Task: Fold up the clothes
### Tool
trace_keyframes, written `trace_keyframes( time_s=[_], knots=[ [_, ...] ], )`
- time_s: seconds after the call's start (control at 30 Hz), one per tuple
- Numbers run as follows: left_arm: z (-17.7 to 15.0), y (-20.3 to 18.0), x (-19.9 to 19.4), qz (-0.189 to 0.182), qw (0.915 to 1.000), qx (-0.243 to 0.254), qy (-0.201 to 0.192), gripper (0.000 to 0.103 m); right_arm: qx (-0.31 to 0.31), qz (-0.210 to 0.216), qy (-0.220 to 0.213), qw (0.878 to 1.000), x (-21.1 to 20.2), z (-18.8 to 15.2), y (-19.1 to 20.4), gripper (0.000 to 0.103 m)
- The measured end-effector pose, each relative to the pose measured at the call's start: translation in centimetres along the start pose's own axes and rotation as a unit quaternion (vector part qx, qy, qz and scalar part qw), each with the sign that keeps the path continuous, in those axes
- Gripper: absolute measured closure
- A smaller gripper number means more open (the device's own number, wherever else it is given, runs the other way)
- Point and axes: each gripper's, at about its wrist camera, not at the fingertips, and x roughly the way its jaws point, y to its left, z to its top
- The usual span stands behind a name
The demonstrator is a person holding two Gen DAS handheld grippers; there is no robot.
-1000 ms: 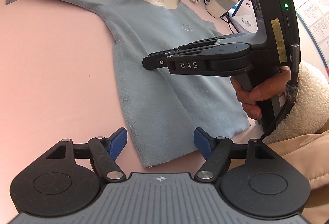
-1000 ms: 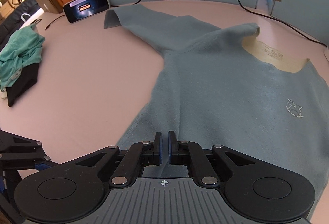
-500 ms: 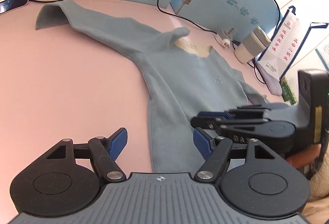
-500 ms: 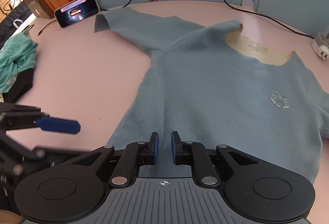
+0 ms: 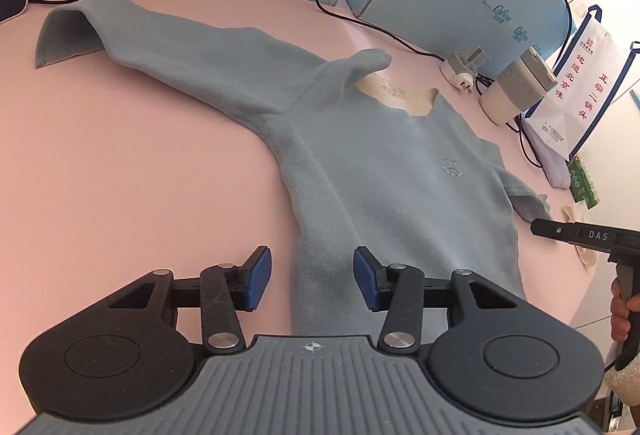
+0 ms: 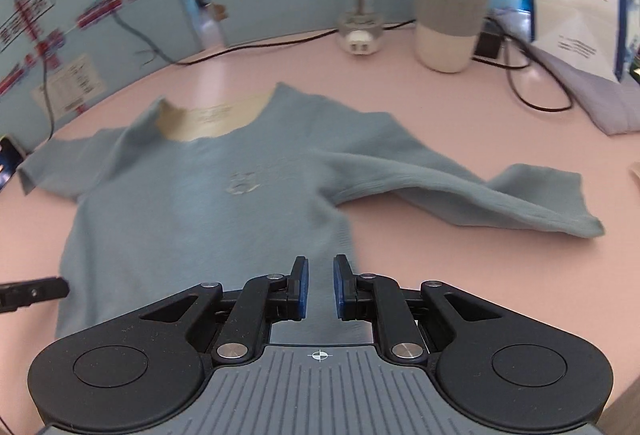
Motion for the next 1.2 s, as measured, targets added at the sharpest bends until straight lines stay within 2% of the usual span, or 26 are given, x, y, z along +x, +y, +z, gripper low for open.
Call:
trace_keyframes(
  time_s=[0.13,0.33,0.37,0.4,0.43,0.6,0.7,0.73,0.77,0.8,0.87,1.03,1.2],
  knots=[
    [0.1,-0.4,0.2,0.005,1.0,-0.005,0.002,0.059,0.004,-0.002,-0.014,1.0,0.3,0.9,-1.4,0.088],
    [-0.2,-0.8,0.0,0.018,0.9998,-0.011,0.005,0.058,0.01,0.016,0.0,1.0,3.2,2.2,-1.6,0.086],
    [-0.2,-0.8,0.0,0.02,0.9997,-0.013,0.005,0.058,0.026,0.019,0.002,0.999,3.6,2.4,-2.0,0.082],
    [-0.3,-0.8,0.0,0.022,0.9996,-0.015,0.006,0.058,0.047,0.026,0.003,0.999,3.9,2.7,-2.6,0.07],
    [-0.4,-0.7,-0.1,0.022,0.9996,-0.018,0.005,0.058,0.069,0.034,0.002,0.997,4.1,2.8,-3.3,0.065],
    [-0.1,-1.0,0.3,0.027,0.9994,-0.023,0.006,0.056,0.168,0.088,0.011,0.982,5.5,3.0,-6.5,0.064],
    [0.1,-1.3,0.6,0.029,0.9994,-0.017,0.009,0.055,0.203,0.113,0.008,0.973,6.5,2.9,-7.0,0.065],
    [0.2,-1.4,0.6,0.03,0.9994,-0.015,0.01,0.054,0.205,0.116,0.005,0.972,6.7,2.9,-6.9,0.068],
    [0.2,-1.5,0.7,0.03,0.9994,-0.014,0.011,0.054,0.201,0.112,0.002,0.973,6.8,2.9,-6.6,0.073],
    [0.3,-1.5,0.7,0.031,0.9994,-0.013,0.012,0.054,0.193,0.102,0.0,0.976,6.8,3.0,-6.3,0.086],
    [0.3,-1.4,0.8,0.03,0.9994,-0.014,0.013,0.052,0.168,0.074,-0.008,0.983,6.6,3.4,-6.0,0.097],
    [0.3,-1.3,0.9,0.03,0.9994,-0.011,0.015,0.052,0.088,0.011,-0.04,0.995,5.8,4.5,-5.6,0.1],
    [0.3,-1.2,0.9,0.029,0.9994,-0.012,0.014,0.052,0.037,-0.041,-0.046,0.997,5.7,5.0,-5.6,0.1]
  ],
)
